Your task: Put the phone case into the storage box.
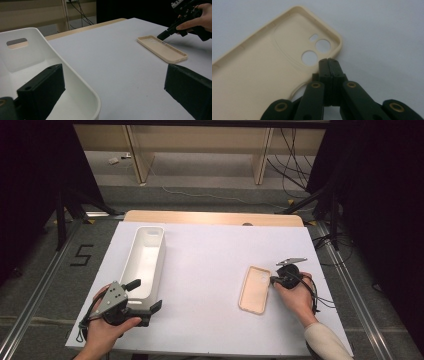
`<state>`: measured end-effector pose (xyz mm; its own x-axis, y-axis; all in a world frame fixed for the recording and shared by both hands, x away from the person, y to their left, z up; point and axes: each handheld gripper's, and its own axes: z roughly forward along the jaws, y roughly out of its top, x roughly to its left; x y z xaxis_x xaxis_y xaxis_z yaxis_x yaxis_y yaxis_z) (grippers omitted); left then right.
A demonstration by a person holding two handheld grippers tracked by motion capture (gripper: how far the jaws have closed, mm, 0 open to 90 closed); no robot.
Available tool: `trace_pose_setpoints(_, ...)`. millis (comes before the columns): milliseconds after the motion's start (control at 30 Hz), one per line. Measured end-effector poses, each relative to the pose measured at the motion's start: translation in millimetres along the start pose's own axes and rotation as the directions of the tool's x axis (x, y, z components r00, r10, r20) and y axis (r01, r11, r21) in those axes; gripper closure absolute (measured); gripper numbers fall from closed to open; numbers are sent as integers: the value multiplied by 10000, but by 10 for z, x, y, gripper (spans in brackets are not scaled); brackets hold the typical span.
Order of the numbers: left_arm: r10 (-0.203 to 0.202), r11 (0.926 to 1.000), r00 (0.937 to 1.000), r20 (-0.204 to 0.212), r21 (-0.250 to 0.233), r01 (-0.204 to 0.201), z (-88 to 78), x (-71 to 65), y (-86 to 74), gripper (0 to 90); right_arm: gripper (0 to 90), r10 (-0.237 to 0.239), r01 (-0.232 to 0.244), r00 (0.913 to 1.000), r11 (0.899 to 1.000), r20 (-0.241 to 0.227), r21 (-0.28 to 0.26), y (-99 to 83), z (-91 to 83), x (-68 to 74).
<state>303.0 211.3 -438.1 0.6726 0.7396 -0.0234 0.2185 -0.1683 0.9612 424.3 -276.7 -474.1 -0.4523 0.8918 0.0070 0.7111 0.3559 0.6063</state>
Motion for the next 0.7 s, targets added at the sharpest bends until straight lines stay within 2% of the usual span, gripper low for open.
trace_pose_setpoints(33,17,10000,10000,3,14,-17,-1,0,0,24,900,154,-154,9999,9999,-5,79,7,0,12)
trace_pose_setpoints(100,11,10000,10000,13,12,-11,1,-2,-1,24,900,-89,89,10000,10000,-13,42,21,14,-1)
trace_pose_setpoints(167,-17,10000,10000,18,4,17,1,-2,-1,24,900,247,-248,9997,9996,44,145,30,12,26)
trace_pose_setpoints(233,19,10000,10000,0,8,-19,0,0,0,25,900,-35,35,10000,10000,32,-26,41,33,7)
trace_pose_setpoints(267,22,10000,10000,17,9,-22,0,0,0,25,900,290,-290,9996,9994,41,191,46,22,33)
trace_pose_setpoints(367,1,10000,10000,60,-2,-1,1,-2,-2,25,900,-167,167,9999,9999,46,1,66,50,4)
trace_pose_setpoints(433,-58,10000,10000,80,-8,58,2,-5,-4,26,900,93,-94,9999,9999,81,70,77,59,27)
trace_pose_setpoints(500,-58,10000,10000,62,-19,58,2,-4,-4,26,900,-87,86,10000,9999,17,114,87,60,21)
trace_pose_setpoints(533,70,10000,10000,33,17,-70,-1,1,0,26,900,224,-224,9997,9995,31,206,90,59,49)
trace_pose_setpoints(633,96,10000,10000,26,19,-96,-1,1,-1,27,900,-140,140,9999,9999,38,-35,108,82,33)
trace_pose_setpoints(667,17,10000,10000,60,10,-17,0,-3,-3,27,900,245,-245,9997,9994,6,225,111,69,65)
trace_pose_setpoints(700,11,10000,10000,71,5,-11,0,-3,-4,27,900,59,-59,10000,9999,8,100,116,83,54)
